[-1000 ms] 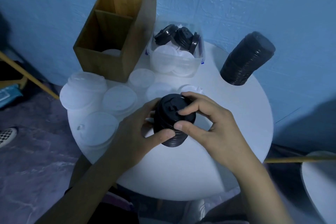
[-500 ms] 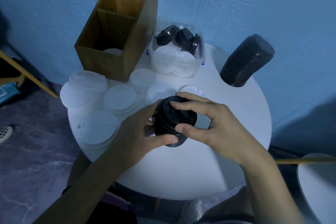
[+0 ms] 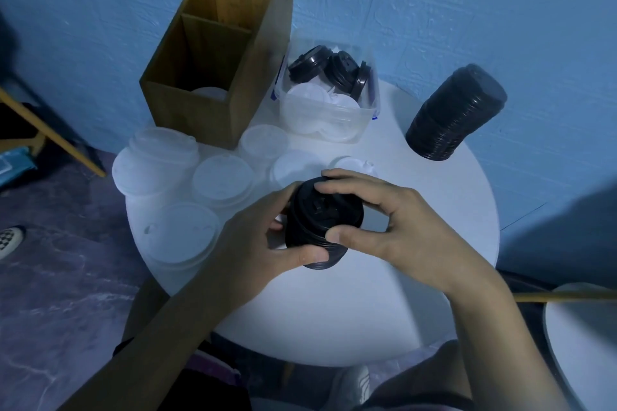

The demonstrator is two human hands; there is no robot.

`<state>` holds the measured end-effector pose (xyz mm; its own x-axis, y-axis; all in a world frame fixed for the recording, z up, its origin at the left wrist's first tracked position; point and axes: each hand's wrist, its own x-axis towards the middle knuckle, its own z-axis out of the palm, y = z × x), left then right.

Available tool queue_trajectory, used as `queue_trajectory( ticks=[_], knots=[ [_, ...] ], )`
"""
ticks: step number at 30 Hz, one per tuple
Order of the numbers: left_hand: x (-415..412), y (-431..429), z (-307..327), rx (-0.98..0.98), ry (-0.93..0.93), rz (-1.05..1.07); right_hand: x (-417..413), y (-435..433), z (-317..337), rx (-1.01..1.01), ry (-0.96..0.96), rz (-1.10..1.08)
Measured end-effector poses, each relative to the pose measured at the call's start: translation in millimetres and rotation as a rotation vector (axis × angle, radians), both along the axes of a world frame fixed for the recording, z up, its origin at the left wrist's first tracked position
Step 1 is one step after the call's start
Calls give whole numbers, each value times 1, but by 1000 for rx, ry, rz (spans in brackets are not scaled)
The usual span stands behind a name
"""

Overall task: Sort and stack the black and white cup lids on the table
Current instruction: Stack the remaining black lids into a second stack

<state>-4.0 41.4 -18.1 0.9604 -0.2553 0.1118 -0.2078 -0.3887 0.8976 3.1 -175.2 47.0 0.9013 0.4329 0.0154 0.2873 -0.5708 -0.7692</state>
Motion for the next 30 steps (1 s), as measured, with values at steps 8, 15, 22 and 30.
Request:
queue_trajectory(
  ticks=[8, 15, 22, 30],
  knots=[
    [1, 0, -4, 21, -23, 3, -17, 5, -18, -71, -157, -104],
    [-2, 1, -4, -1, -43, -7, -22, 8, -33, 232, -63, -166],
    [-4, 3, -8, -5, -88, -45, -23, 8, -43, 384, -11, -213],
    [-3, 3, -7, -15, -99, -67, -26, 8, -53, 490, 35, -228]
  ],
)
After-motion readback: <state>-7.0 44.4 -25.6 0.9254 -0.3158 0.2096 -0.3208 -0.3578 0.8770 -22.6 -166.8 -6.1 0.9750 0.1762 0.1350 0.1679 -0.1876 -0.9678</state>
